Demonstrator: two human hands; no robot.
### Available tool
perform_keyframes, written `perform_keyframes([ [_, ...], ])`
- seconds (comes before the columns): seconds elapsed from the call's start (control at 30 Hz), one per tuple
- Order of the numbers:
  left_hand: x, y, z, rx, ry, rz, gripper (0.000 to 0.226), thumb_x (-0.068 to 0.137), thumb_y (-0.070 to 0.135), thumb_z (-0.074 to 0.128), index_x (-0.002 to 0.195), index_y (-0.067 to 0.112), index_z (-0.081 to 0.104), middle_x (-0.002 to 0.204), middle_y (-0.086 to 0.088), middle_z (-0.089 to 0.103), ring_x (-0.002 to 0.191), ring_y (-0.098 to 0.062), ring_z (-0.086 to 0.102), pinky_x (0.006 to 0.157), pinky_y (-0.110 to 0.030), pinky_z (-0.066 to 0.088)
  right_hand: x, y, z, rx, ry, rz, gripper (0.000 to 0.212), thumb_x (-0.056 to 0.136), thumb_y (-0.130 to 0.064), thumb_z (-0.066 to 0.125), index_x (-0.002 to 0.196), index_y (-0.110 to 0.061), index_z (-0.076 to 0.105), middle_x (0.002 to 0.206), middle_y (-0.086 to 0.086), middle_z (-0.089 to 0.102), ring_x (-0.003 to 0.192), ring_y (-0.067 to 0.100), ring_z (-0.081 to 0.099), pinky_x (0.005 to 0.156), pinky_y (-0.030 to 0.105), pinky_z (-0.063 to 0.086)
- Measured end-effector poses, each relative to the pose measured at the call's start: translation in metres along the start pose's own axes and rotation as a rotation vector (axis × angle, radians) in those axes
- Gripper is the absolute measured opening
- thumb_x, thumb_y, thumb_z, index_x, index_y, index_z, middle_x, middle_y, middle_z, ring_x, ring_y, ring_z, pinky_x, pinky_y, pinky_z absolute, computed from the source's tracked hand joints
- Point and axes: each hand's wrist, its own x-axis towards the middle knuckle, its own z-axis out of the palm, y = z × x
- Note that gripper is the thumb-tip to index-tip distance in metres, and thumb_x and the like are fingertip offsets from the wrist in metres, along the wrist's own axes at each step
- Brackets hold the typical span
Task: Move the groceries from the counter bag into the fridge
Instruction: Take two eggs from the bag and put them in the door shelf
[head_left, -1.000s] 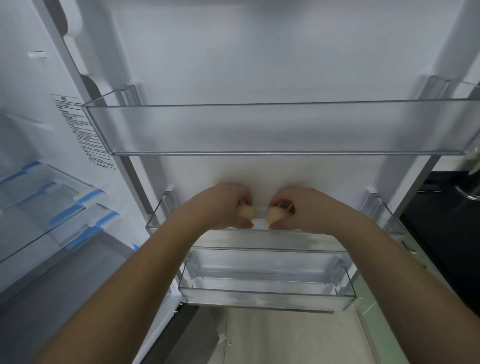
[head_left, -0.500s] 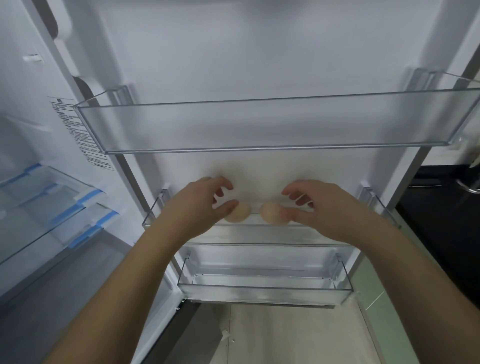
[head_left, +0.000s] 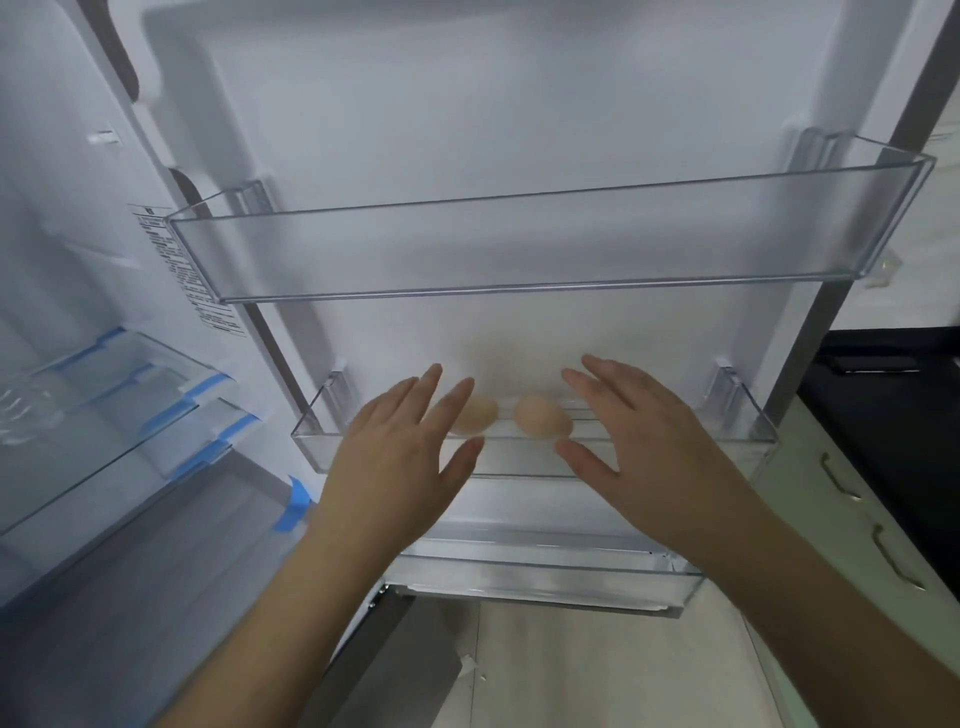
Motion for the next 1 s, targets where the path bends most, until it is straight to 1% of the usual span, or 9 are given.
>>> perform_keyframes([
  [0.1, -0.016, 0.008, 0.000, 0.039, -0.028, -0.037, 0.062, 0.095, 0.057, 0.024, 0.147, 0.027, 0.038, 0.153, -0.008, 0.039, 0.136, -0.030, 0.044, 0.110, -0.041, 0.022, -0.008, -0.003, 0.004, -0.025, -0.011, -0.021, 0.066, 0.090, -0.058, 0.027, 0.139, -0.017, 0.047, 0.146, 0.007, 0.046, 0.133, 0.028, 0.044, 0.107, 0.049, 0.039],
  [0.23, -0.038, 0.018, -0.002, 0.096, -0.027, -0.093, 0.060, 0.096, 0.054, 0.028, 0.149, 0.026, 0.035, 0.151, -0.007, 0.041, 0.136, -0.029, 0.044, 0.110, -0.044, 0.020, -0.018, -0.008, 0.012, -0.041, 0.035, -0.054, 0.066, 0.092, -0.058, 0.025, 0.138, -0.015, 0.047, 0.145, 0.009, 0.048, 0.133, 0.031, 0.045, 0.106, 0.052, 0.040],
  [0.33, -0.055, 0.021, -0.001, 0.119, -0.053, -0.105, 0.060, 0.097, 0.052, 0.030, 0.151, 0.028, 0.029, 0.154, -0.006, 0.038, 0.139, -0.026, 0.040, 0.112, -0.042, 0.019, -0.029, -0.012, 0.023, -0.050, 0.091, -0.135, 0.064, 0.094, -0.055, 0.032, 0.142, -0.014, 0.043, 0.147, 0.010, 0.046, 0.135, 0.031, 0.042, 0.108, 0.051, 0.037],
  [0.43, -0.070, 0.024, 0.002, 0.142, -0.073, -0.112, 0.061, 0.097, 0.052, 0.034, 0.153, 0.030, 0.023, 0.159, -0.002, 0.026, 0.146, -0.025, 0.025, 0.119, -0.036, 0.008, -0.040, -0.021, 0.035, 0.007, 0.137, -0.190, 0.066, 0.092, -0.055, 0.041, 0.141, -0.012, 0.045, 0.147, 0.009, 0.046, 0.136, 0.030, 0.042, 0.108, 0.049, 0.038],
  [0.5, -0.080, 0.025, 0.003, 0.162, -0.083, -0.113, 0.063, 0.097, 0.052, 0.036, 0.154, 0.030, 0.018, 0.161, -0.001, 0.019, 0.149, -0.024, 0.016, 0.120, -0.038, 0.003, -0.045, -0.029, 0.040, 0.038, 0.146, -0.199, 0.066, 0.090, -0.056, 0.042, 0.140, -0.012, 0.047, 0.145, 0.010, 0.048, 0.134, 0.030, 0.044, 0.107, 0.050, 0.039],
  [0.57, -0.091, 0.024, 0.005, 0.179, -0.088, -0.113, 0.063, 0.097, 0.051, 0.036, 0.154, 0.028, 0.019, 0.161, -0.002, 0.021, 0.149, -0.025, 0.015, 0.120, -0.039, 0.004, -0.049, -0.037, 0.043, 0.025, 0.139, -0.209, 0.066, 0.090, -0.056, 0.041, 0.140, -0.012, 0.047, 0.144, 0.010, 0.048, 0.133, 0.031, 0.045, 0.107, 0.049, 0.038],
  [0.7, -0.114, 0.022, 0.006, 0.218, -0.077, -0.133, 0.062, 0.096, 0.047, 0.040, 0.152, 0.025, 0.026, 0.160, -0.005, 0.024, 0.148, -0.029, 0.015, 0.120, -0.049, 0.008, -0.064, -0.050, 0.049, -0.026, 0.104, -0.177, 0.065, 0.091, -0.056, 0.037, 0.140, -0.014, 0.045, 0.146, 0.011, 0.047, 0.134, 0.032, 0.044, 0.108, 0.050, 0.036],
  [0.87, -0.147, 0.008, 0.011, 0.182, -0.093, -0.140, 0.066, 0.097, 0.050, 0.043, 0.154, 0.024, 0.021, 0.162, -0.004, 0.016, 0.150, -0.025, 0.005, 0.121, -0.044, 0.000, -0.091, -0.068, 0.060, -0.067, 0.031, -0.100, 0.065, 0.093, -0.057, 0.031, 0.142, -0.015, 0.041, 0.148, 0.011, 0.043, 0.136, 0.033, 0.041, 0.108, 0.054, 0.036],
  [1.0, -0.175, -0.008, 0.012, 0.118, -0.107, -0.124, 0.067, 0.097, 0.049, 0.041, 0.153, 0.017, 0.023, 0.161, -0.005, 0.020, 0.149, -0.026, 0.011, 0.122, -0.045, 0.007, -0.115, -0.096, 0.070, -0.083, -0.001, -0.050, 0.065, 0.096, -0.057, 0.024, 0.144, -0.015, 0.037, 0.150, 0.011, 0.040, 0.138, 0.031, 0.038, 0.109, 0.053, 0.035],
])
